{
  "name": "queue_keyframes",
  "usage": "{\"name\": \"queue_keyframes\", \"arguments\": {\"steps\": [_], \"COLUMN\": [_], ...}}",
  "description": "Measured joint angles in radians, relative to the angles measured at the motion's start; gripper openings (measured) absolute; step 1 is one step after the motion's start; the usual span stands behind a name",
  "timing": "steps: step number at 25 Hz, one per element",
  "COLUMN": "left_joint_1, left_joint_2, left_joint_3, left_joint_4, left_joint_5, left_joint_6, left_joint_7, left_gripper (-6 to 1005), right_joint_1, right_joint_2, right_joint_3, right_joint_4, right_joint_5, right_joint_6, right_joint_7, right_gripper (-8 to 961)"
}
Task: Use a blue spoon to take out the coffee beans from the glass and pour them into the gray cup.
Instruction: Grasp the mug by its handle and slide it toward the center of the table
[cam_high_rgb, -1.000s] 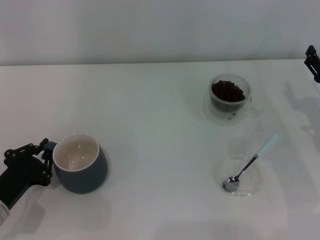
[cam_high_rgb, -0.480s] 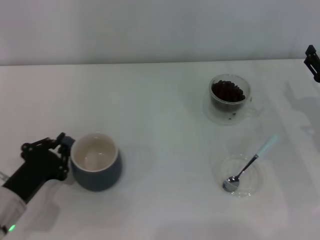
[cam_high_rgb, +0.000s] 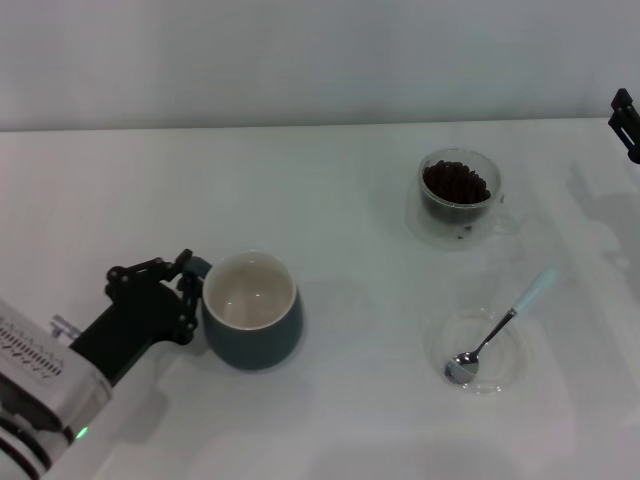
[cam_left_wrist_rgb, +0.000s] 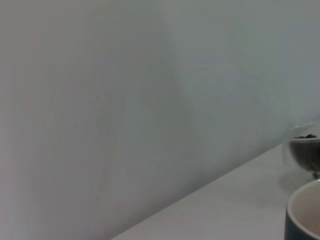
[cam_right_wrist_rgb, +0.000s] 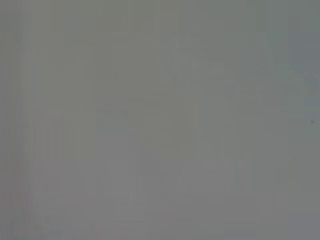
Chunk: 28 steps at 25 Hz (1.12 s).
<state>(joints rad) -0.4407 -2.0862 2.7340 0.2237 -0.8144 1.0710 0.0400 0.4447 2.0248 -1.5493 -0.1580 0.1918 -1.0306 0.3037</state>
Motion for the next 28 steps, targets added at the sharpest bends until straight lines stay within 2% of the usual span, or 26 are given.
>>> {"name": "queue_keyframes", "arguments": {"steps": [9, 19, 25, 28], "left_joint_1": [-0.010, 0.010, 0.019, 0.022], "left_joint_2": [-0.003, -0.005, -0.005, -0.005], "left_joint_3": [0.003, 0.003, 0.002, 0.003], "left_joint_4": [0.046, 0.068, 0.068, 0.068], "left_joint_5": [0.076, 0.078, 0.075, 0.078], "left_joint_6": [-0.042, -0.056, -0.063, -0.066], "left_joint_7": [-0.007, -0.009, -0.009, -0.009], "left_gripper": [84, 83, 190, 211], "right_joint_1": [0.000, 0.000, 0.000, 0.000], "right_joint_2": [0.000, 0.000, 0.000, 0.001], "right_joint_3": [0.000, -0.004, -0.006, -0.006], "right_joint_4": [0.000, 0.000, 0.000, 0.000], "right_joint_5": [0.000, 0.000, 0.000, 0.000], "right_joint_6": [0.000, 0.000, -0.002, -0.007], "right_joint_7": [0.000, -0.001, -0.001, 0.000], "right_gripper": [816, 817, 817, 816]}}
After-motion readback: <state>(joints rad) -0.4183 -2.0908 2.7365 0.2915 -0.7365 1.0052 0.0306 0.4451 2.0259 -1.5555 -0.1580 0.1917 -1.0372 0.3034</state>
